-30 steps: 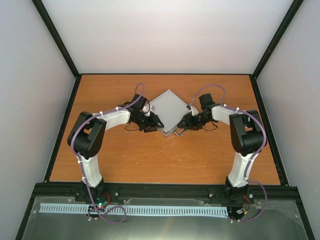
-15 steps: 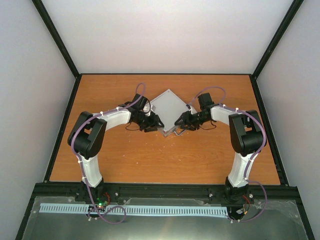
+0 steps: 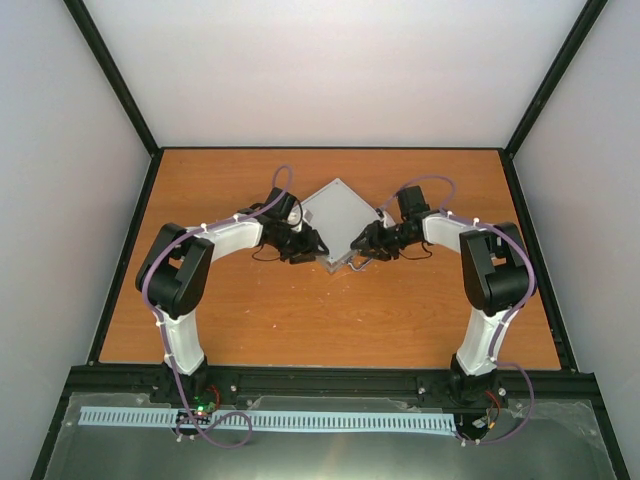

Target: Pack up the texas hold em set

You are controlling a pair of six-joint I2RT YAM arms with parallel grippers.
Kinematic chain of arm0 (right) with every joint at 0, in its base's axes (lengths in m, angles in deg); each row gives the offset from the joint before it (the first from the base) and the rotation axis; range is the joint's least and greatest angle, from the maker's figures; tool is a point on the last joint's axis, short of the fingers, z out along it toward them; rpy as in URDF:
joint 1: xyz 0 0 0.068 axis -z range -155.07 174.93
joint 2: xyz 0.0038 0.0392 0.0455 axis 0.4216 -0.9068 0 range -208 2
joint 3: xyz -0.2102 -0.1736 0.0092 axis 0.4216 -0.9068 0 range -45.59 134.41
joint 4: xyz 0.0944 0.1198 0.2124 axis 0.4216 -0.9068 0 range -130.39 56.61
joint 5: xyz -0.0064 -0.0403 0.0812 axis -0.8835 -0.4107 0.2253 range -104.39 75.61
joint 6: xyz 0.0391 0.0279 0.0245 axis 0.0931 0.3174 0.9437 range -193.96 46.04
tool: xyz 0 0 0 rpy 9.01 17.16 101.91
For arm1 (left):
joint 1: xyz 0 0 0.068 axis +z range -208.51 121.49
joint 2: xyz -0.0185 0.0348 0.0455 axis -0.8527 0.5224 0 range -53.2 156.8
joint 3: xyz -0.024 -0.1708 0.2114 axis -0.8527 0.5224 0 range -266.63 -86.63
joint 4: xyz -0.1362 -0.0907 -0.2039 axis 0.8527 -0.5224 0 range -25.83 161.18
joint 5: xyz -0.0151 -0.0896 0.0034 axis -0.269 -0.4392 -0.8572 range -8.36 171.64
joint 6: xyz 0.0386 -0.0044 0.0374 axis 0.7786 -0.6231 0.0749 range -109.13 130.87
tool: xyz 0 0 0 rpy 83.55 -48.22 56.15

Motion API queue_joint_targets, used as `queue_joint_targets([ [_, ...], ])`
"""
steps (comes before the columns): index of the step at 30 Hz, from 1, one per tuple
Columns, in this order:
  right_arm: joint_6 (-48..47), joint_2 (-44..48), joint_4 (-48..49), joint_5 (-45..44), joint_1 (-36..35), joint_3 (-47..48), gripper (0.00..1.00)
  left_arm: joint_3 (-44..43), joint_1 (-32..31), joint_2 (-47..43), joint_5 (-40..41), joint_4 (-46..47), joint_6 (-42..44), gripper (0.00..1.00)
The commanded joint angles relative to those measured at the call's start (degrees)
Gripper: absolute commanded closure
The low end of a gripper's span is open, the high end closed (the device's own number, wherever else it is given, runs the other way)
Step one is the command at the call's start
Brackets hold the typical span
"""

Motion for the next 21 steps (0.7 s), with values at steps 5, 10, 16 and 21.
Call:
queue_joint_targets([
  [5,0.55,4.33,7.91,-0.76,-0.27,0.86,0.58,0.18,-1.21,2.72,3.73,-5.84,3.0,0.53],
  [10,0.76,3.99,8.57,-0.51,-0.18,0.86,0.59,0.62,-1.26,2.78,3.91,-5.99,3.15,0.53],
  [16,1.29,5.28,9.62,-0.38,-0.22,0.74,0.6,0.58,-1.34,2.77,4.24,-6.17,3.41,0.54],
  [21,1.97,5.79,10.83,-0.22,-0.19,0.61,0.62,0.44,-1.37,3.07,4.76,-6.88,3.84,0.54],
])
